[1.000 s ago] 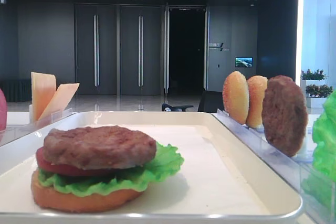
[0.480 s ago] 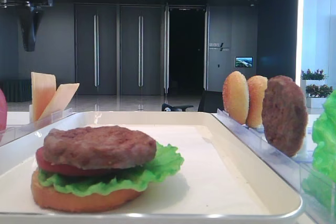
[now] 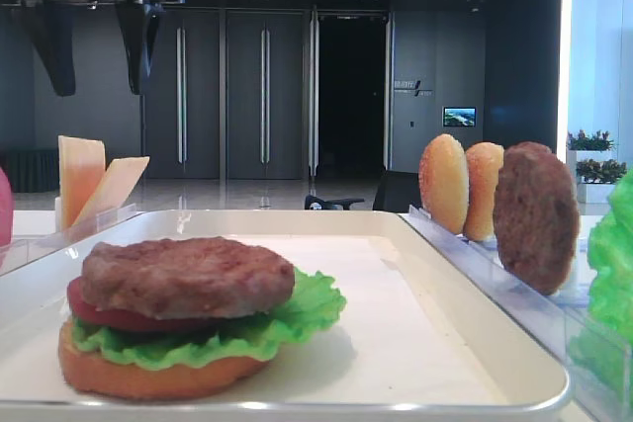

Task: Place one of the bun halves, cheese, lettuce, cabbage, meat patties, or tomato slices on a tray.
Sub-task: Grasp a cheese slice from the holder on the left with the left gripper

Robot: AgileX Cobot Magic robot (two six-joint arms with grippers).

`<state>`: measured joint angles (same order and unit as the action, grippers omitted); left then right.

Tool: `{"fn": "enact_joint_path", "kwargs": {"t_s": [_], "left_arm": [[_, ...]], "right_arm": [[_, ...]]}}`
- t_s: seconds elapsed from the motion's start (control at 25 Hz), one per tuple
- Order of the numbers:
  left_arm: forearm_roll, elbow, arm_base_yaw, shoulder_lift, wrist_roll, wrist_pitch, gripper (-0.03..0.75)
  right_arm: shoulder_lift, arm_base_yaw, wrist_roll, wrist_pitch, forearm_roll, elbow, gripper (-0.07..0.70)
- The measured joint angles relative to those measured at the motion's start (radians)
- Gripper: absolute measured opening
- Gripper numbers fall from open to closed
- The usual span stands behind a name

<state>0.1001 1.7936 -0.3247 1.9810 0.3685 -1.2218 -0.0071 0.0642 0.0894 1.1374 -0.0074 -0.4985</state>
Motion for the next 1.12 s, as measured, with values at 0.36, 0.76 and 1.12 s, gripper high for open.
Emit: {"fn": "enact_joint_path", "kwargs": {"t_s": [0.36, 0.76, 1.12], "left_arm": [[0.025, 0.001, -0.015, 0.05, 0.031, 0.006, 0.538], [0.014, 0.001, -0.024, 0.11, 0.032, 0.097, 0.536], [0.029, 0.002, -0.024, 0.159, 0.032, 0.116, 0.536]], "right_arm": [[0.0, 0.0, 0.0, 0.0, 0.0, 0.0, 0.488], [0.0, 0.0, 0.0, 0.0, 0.0, 0.0, 0.488], [0.0, 0.0, 0.0, 0.0, 0.0, 0.0, 0.488]]}}
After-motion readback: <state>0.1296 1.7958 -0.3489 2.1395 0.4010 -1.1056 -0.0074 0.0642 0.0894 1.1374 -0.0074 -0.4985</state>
